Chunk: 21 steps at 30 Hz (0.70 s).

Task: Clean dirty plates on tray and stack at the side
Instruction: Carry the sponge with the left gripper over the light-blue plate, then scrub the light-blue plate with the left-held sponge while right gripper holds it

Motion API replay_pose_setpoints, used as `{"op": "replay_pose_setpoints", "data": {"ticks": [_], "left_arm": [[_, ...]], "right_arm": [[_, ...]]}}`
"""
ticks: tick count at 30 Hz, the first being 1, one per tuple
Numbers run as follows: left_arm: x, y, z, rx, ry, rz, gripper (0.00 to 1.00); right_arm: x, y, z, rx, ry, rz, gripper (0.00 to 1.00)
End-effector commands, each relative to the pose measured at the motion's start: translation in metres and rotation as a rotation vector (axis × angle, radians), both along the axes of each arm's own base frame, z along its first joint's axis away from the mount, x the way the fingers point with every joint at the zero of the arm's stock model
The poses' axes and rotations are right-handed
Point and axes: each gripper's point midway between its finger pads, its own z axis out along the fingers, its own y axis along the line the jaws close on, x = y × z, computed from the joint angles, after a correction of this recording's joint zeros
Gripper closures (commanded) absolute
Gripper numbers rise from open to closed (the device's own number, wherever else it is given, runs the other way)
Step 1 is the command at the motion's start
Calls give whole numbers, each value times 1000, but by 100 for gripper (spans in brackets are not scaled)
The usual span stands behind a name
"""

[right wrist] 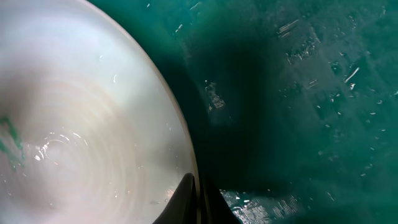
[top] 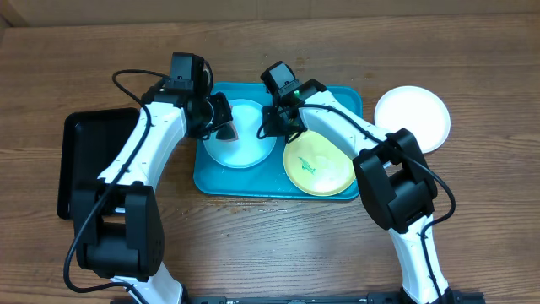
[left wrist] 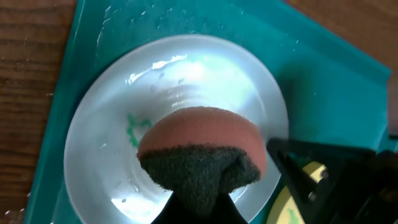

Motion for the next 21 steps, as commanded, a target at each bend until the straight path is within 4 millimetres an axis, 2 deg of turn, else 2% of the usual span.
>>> {"op": "replay_pose_setpoints", "data": {"ticks": [1, 7, 12, 21], "left_arm": [[-1, -14, -11, -22, 25, 8, 96], [-2, -29, -36, -15, 63, -25, 96], [-5, -30, -57, -6, 109, -27, 96], [-5, -26, -61, 41, 93, -83, 96]], "right_arm": [[-1, -5, 6, -56, -42, 39, 96], [-2, -2, 6, -55, -43, 45, 96], [-1, -1, 6, -51, -50, 45, 96], [0, -2, 6, -58, -54, 43, 96]]}}
